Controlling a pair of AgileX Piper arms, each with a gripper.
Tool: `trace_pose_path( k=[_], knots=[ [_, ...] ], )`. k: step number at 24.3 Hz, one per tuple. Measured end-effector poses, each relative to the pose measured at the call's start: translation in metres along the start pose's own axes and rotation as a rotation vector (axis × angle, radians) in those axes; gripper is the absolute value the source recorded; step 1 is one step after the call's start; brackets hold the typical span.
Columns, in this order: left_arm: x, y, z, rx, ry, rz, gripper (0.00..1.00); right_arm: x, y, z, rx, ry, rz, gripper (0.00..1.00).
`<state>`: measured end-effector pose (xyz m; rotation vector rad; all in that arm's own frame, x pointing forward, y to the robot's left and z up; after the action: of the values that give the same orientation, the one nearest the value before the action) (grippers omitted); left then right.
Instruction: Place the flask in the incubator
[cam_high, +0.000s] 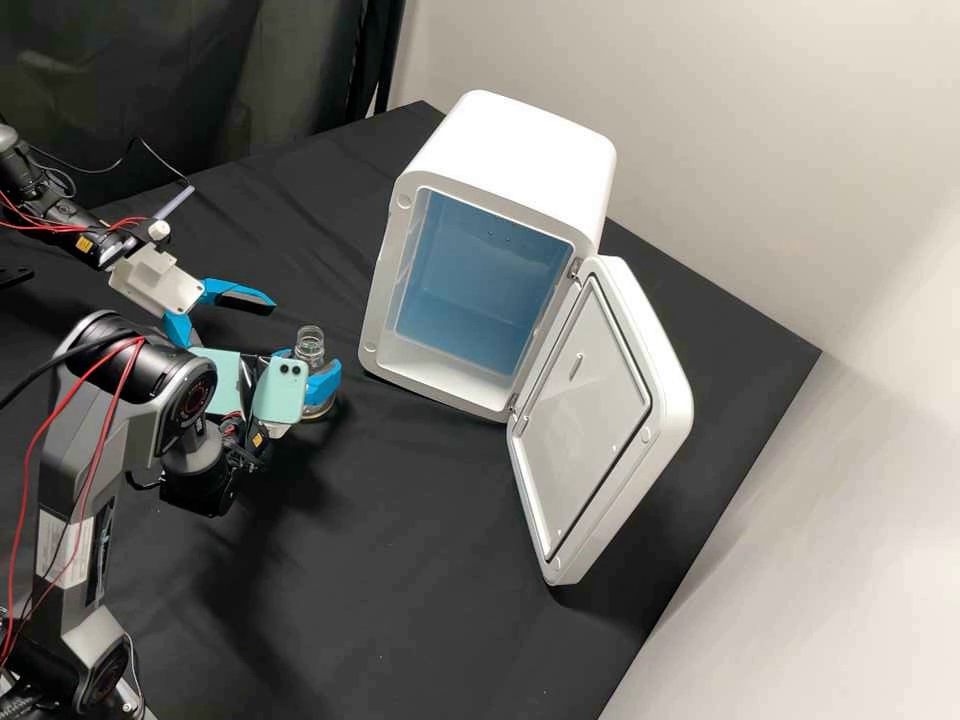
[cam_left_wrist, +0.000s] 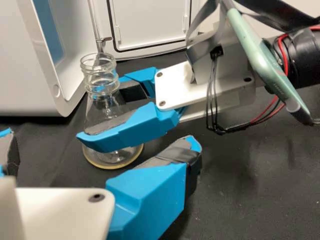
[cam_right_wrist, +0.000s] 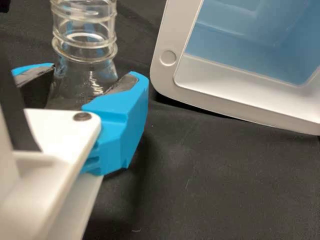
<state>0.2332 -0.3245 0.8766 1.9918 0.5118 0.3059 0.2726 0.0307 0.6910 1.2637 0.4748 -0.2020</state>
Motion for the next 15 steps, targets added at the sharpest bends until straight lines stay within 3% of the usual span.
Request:
trace_pose_path(
  k=[4,9,15],
  knots=[
    [0.0,0.0001,0.0,-0.002,0.0,0.0,1.0,-0.007,0.002,0.0,0.002,0.001,0.012,0.0],
    [0.0,0.0001,0.0,-0.002,0.0,0.0,1.0,-0.017,0.015,0.0,0.003,-0.002,0.061,0.0],
    [0.0,-0.0003,0.002,0.001,-0.007,-0.001,1.0,-0.033,0.048,0.003,0.016,0.002,0.195,0.0]
  ],
)
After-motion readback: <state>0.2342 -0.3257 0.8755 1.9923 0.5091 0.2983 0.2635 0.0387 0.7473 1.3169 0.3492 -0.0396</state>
